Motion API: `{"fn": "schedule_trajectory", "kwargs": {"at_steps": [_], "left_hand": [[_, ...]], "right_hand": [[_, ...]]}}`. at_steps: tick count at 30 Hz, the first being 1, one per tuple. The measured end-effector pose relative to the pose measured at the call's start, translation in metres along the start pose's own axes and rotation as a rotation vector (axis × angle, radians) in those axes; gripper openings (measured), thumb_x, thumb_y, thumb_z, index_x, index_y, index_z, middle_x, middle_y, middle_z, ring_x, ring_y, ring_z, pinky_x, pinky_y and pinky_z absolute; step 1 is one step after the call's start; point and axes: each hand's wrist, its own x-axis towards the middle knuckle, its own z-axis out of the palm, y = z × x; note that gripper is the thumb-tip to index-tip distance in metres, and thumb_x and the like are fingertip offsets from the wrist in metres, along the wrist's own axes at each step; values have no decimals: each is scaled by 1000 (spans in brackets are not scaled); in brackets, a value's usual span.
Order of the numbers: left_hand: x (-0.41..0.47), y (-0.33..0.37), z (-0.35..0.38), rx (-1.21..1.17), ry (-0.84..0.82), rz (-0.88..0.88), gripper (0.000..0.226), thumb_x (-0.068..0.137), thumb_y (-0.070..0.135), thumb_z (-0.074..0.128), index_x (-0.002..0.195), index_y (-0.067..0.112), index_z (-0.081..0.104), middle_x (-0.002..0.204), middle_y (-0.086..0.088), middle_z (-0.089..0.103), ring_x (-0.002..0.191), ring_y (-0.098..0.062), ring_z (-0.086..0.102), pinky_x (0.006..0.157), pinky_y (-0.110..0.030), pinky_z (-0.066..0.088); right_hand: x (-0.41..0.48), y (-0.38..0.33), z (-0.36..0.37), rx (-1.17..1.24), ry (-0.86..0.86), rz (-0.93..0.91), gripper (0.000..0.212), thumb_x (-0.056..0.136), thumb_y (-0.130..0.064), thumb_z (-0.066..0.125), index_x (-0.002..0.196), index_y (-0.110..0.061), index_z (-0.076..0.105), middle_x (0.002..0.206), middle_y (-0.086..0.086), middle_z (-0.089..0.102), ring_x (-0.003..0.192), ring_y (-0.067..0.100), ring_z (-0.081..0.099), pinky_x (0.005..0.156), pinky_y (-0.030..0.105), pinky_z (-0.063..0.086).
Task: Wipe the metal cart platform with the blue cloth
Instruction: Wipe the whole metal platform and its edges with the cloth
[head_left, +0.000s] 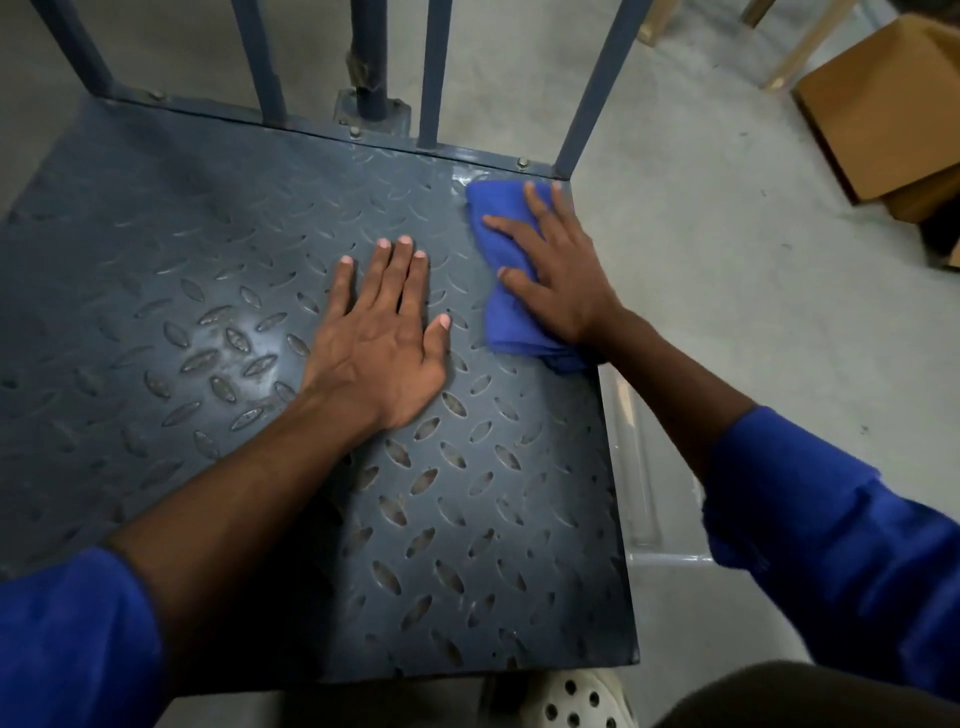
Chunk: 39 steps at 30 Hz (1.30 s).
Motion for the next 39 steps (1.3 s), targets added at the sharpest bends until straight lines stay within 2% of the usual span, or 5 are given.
{"fn": "schedule_trajectory", "kwargs": {"at_steps": [4,18,26,33,39], "left_hand": [[9,1,-1,-3,8,2,78,103,52,3,170,12,-3,179,-7,-7,165,-21,-11,133,-50,-7],[10,3,-3,-26,20,17,73,110,50,14,170,11,0,179,-8,-4,166,-22,-8,134,-49,-6],[11,5,-5,-18,11,26,72,111,48,15,170,10,2,179,-10,-4,166,-24,-8,134,-50,-5],[-8,13,3,-35,61,54,73,107,46,13,169,8,13,178,-11,8,166,-26,1,134,-48,-1],[-5,14,1,-16,53,76,74,105,45,14,169,8,14,178,-12,9,166,-27,3,134,-49,-1]], "right_hand": [[28,9,-2,32,25,242,83,86,-68,29,161,-34,45,177,21,18,164,42,14,135,48,11],[-80,-29,9,-69,123,139,69,104,-55,37,165,-22,41,176,18,22,165,37,17,134,33,3],[9,3,8,-117,91,335,94,89,-68,17,166,-19,36,174,28,21,162,48,17,134,47,8],[-143,-65,21,-92,132,71,68,107,-50,44,166,-17,38,176,18,22,165,38,16,134,51,21],[-97,-43,22,-104,159,101,71,103,-54,45,161,-14,47,171,26,30,161,47,25,132,53,25]]}}
